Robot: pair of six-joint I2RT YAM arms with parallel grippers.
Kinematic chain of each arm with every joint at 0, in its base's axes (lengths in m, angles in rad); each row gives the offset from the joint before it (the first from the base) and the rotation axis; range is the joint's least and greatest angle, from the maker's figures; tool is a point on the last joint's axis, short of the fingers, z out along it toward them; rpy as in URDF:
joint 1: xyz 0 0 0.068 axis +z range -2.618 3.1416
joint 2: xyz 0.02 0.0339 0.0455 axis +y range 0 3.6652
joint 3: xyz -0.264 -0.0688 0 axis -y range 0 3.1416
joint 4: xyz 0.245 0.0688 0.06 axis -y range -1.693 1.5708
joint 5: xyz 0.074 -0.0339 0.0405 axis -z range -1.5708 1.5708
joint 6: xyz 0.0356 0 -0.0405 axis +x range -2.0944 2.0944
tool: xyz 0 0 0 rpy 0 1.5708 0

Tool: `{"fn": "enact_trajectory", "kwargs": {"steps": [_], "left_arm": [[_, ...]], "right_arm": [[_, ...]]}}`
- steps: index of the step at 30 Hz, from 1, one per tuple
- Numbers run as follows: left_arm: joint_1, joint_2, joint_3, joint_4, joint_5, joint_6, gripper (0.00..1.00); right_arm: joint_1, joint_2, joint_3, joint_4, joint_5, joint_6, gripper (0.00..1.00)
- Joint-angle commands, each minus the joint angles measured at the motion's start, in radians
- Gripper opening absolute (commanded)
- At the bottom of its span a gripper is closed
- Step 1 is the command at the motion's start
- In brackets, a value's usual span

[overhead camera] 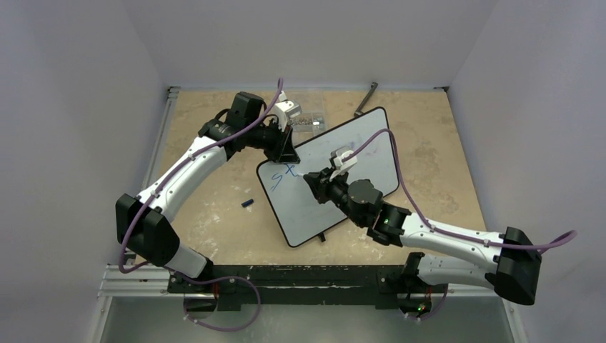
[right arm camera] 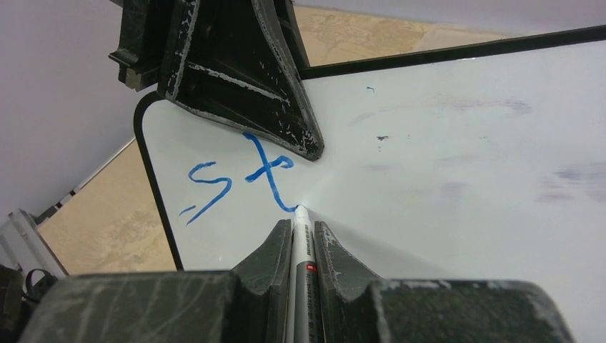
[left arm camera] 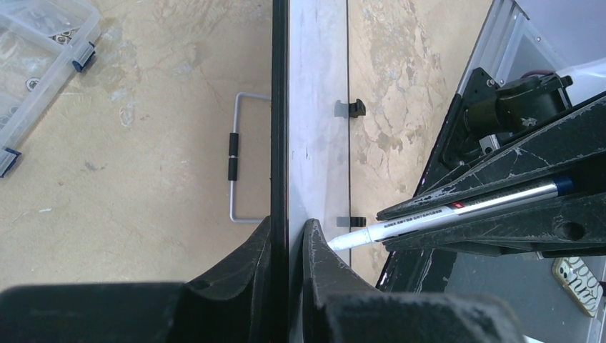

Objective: Write a sentence on the whiteboard

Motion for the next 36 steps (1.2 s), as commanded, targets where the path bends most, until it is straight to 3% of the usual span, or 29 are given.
{"fn": "enact_trajectory", "kwargs": {"steps": [1, 24, 27, 29, 36], "left_arm": [[-0.037, 0.01, -0.018, -0.026, -0.139, 0.158, 0.0], [-0.042, 0.004, -0.02, -0.027, -0.14, 0.157, 0.0], [-0.042, 0.009, -0.016, -0.03, -0.142, 0.155, 0.0], [-0.042, 0.012, -0.013, -0.036, -0.142, 0.154, 0.0], [-0.044, 0.012, -0.011, -0.037, -0.141, 0.151, 0.0]], "right_arm": [[-0.009, 0.024, 0.049, -0.056, 0.095, -0.044, 0.0], [-0.013, -0.184, 0.025, -0.04, 0.117, -0.068, 0.0], [-0.033, -0.183, 0.039, -0.052, 0.112, -0.066, 0.05], [-0.053, -0.187, 0.04, -0.051, 0.082, -0.071, 0.0], [-0.082, -0.231, -0.001, 0.015, 0.06, -0.094, 0.0]]}}
